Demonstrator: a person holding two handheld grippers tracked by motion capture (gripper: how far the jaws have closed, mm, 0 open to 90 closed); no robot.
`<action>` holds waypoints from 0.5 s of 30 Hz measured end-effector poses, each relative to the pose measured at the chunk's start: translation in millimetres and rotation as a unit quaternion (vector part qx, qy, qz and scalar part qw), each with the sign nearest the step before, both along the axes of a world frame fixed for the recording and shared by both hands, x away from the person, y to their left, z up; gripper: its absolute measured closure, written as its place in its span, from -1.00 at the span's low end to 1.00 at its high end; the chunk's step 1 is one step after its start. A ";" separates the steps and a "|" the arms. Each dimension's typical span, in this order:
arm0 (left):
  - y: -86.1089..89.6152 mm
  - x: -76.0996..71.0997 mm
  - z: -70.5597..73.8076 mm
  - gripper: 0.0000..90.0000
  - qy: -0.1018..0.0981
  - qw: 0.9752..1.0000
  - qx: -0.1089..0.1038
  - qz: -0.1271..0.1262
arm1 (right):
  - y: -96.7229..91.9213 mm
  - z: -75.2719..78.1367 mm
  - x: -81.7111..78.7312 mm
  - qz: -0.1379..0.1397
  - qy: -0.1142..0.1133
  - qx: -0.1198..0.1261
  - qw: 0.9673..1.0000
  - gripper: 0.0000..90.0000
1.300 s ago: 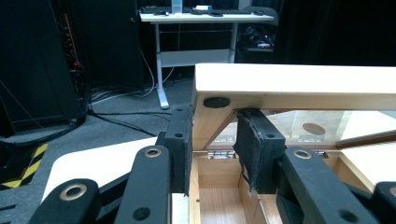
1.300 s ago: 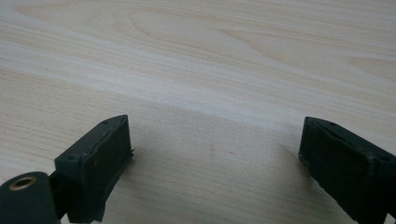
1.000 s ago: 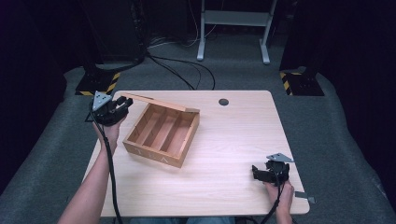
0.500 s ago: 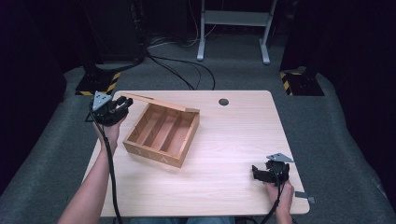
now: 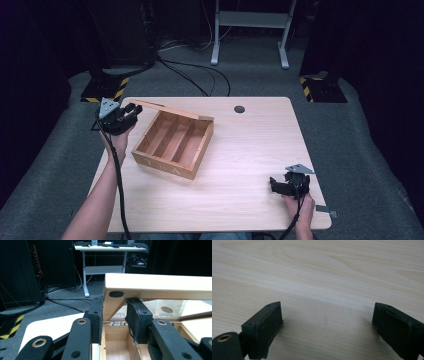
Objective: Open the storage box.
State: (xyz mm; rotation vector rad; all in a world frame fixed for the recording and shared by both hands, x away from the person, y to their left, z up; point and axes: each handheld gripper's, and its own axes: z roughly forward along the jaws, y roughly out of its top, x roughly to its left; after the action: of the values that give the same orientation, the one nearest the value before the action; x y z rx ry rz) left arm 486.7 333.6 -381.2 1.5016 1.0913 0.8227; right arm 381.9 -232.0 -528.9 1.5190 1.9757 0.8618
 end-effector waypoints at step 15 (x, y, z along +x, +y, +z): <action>0.5 -0.4 -0.4 0.46 0.001 1.000 -0.002 -0.001 | -0.3 0.0 0.1 0.002 0.001 0.001 1.000 -0.79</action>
State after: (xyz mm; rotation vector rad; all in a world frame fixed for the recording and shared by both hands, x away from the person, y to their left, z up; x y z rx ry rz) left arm 486.3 334.1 -381.7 1.5013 1.0913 0.8173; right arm 382.0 -232.3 -528.9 1.5187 1.9796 0.8653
